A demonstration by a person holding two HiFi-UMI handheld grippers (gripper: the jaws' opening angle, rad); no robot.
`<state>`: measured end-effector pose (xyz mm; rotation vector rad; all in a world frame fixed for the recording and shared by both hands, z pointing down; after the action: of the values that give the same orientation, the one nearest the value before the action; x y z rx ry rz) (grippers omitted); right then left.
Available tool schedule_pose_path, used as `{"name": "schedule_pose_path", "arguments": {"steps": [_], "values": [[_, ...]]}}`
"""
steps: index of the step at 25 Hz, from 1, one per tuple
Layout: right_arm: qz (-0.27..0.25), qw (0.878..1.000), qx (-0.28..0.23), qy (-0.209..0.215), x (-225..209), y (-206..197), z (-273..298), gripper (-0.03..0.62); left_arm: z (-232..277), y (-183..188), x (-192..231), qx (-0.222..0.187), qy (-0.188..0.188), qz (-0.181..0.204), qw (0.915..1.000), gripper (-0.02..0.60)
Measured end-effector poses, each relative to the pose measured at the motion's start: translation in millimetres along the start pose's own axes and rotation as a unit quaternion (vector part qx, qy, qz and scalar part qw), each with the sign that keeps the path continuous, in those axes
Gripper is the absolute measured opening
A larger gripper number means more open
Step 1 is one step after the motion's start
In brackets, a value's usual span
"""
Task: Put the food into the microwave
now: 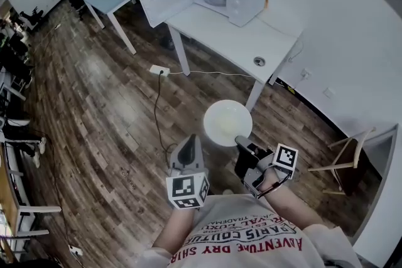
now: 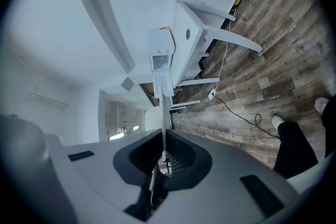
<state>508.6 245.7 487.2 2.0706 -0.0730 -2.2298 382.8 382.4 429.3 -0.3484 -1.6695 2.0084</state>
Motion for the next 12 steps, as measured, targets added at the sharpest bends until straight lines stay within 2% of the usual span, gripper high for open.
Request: {"name": "schedule_pose_path", "arguments": {"steps": [6,12], "values": [[0.003,1.000,-0.017,0.000,10,-4,74,0.023,43,29,74,-0.006,-0.001,-0.001,1.0000,0.006],[0.002,0.999,-0.051,0.010,29,-8,153,0.023,92,58,138,-0.004,-0.048,0.004,0.9988,0.006]]}}
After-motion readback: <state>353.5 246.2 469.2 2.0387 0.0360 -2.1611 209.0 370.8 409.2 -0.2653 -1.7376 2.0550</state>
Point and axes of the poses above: the fingertips, and each gripper's own axes: z forward along the fingers, x to its left, y out of its top, the point moved 5 cm from there along -z, backward along the fingers, and after that the axes turned 2 degrees about y, right-handed, at the moved point
